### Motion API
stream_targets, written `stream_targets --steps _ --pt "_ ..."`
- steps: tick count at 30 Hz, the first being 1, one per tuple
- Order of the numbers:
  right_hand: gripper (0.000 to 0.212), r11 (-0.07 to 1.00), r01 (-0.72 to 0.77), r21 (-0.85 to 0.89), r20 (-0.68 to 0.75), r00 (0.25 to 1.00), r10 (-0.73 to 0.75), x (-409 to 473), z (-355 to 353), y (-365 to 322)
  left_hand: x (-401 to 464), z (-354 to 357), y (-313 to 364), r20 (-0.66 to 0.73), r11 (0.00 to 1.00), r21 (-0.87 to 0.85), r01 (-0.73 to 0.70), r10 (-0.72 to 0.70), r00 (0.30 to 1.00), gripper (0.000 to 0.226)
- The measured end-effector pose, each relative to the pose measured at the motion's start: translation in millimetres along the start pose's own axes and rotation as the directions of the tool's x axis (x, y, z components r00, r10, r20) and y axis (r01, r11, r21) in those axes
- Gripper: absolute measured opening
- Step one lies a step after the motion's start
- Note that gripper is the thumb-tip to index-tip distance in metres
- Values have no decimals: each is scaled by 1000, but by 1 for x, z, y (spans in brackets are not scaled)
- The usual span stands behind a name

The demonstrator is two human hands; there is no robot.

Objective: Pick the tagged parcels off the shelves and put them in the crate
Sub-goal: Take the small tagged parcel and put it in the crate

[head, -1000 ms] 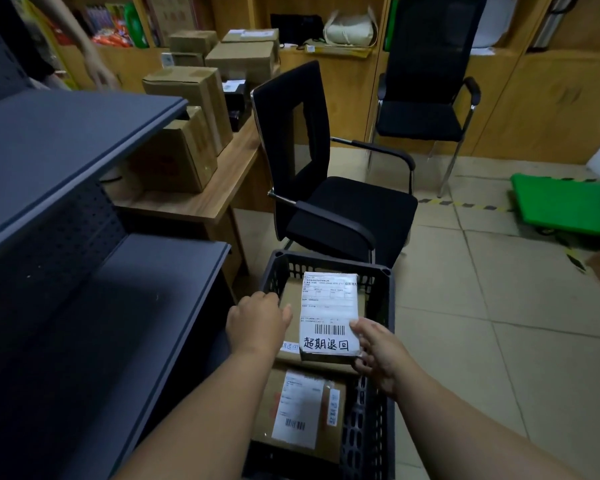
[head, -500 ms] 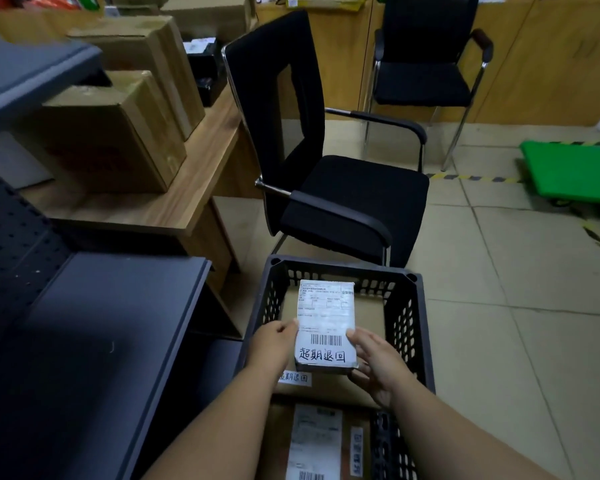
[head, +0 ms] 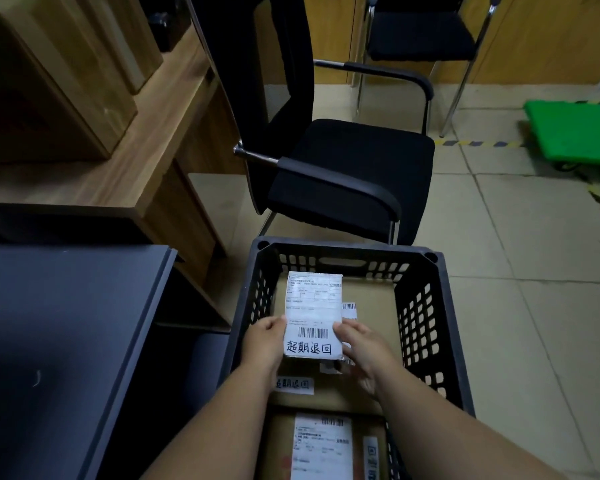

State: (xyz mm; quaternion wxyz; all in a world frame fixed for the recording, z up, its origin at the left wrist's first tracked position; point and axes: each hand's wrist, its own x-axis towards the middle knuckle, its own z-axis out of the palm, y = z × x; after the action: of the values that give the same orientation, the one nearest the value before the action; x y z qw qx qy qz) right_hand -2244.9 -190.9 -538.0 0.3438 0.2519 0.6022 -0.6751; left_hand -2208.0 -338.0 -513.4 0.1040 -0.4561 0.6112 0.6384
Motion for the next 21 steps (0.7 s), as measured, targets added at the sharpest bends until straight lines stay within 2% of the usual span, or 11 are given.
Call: stream_targets --steps 5,10,21 --pt "22 998 -9 -55 -47 999 6 14 5 1 21 7 -3 -44 1000 -29 9 -10 999 21" --pt "10 998 10 -64 -68 998 -14 24 7 -3 36 12 -2 -79 999 -38 -16 13 997 19" --pt "24 1000 9 -24 -109 994 -11 29 16 -7 46 11 1 -81 998 -51 -27 23 996 18"
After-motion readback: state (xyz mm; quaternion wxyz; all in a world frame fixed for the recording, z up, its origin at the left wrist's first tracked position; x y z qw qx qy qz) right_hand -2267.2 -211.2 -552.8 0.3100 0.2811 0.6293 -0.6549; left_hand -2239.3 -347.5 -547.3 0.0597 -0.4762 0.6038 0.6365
